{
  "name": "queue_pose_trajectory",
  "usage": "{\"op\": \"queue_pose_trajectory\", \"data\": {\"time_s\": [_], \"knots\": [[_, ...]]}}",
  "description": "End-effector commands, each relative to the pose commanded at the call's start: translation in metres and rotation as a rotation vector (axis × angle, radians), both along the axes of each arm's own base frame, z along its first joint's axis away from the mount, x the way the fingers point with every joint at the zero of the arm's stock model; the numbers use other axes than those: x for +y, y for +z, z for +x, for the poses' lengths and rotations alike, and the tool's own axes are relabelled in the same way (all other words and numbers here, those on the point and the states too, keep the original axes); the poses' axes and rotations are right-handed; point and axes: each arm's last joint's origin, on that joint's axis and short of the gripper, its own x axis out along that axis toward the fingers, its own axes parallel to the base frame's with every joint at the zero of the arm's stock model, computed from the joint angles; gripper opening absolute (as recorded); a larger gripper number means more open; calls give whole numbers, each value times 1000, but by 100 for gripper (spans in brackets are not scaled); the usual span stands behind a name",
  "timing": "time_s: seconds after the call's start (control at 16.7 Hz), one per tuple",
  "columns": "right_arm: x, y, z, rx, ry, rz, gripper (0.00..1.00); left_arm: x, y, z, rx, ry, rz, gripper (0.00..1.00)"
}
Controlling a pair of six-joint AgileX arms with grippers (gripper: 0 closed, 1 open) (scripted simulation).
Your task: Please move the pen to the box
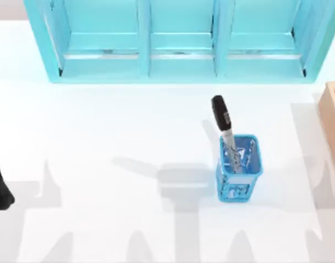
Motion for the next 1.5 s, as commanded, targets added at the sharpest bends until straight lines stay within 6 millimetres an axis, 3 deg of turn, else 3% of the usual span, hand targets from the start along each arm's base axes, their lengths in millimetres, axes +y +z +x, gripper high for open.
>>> {"op": "queue_pose_trajectory", "data": {"time_s": [0.24,0.48,0.84,1.2,1.5], "knots": [[2,3,1,17,29,-11,100,0,0,0,0,0,0,100],[10,16,11,116,167,-47,100,0,0,0,0,0,0,100],[38,33,58,359,492,-67,100,0,0,0,0,0,0,100],[74,20,108,558,774,-65,100,0,0,0,0,0,0,100],[86,9,119,622,855,-65,100,0,0,0,0,0,0,100]]}}
